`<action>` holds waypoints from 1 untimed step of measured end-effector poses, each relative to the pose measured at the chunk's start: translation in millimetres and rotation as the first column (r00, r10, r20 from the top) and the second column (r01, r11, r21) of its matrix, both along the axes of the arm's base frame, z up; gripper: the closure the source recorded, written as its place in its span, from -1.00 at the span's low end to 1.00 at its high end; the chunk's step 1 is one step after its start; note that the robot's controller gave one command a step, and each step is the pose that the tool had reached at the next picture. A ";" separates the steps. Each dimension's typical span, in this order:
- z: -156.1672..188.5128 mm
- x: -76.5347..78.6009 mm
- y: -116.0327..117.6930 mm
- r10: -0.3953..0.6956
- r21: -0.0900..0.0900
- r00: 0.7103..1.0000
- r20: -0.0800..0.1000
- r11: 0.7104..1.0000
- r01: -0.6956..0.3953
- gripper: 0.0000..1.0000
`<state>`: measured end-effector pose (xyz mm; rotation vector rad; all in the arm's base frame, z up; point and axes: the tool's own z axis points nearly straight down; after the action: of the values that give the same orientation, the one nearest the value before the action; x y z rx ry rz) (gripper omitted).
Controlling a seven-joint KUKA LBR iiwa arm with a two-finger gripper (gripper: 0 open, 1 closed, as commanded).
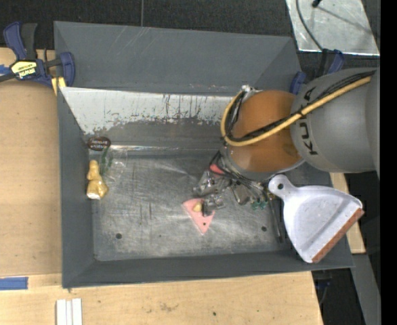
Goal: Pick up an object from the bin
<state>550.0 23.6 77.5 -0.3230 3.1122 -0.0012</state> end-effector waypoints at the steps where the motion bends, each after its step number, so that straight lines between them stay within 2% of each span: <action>1: 0.0 0.0 0.0 -0.001 0.000 1.000 0.000 1.000 0.001 1.00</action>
Offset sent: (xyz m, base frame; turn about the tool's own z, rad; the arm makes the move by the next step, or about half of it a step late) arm 0.0014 -0.0679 0.1050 -0.0491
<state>550.0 23.5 77.5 -0.3220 3.1124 -0.0009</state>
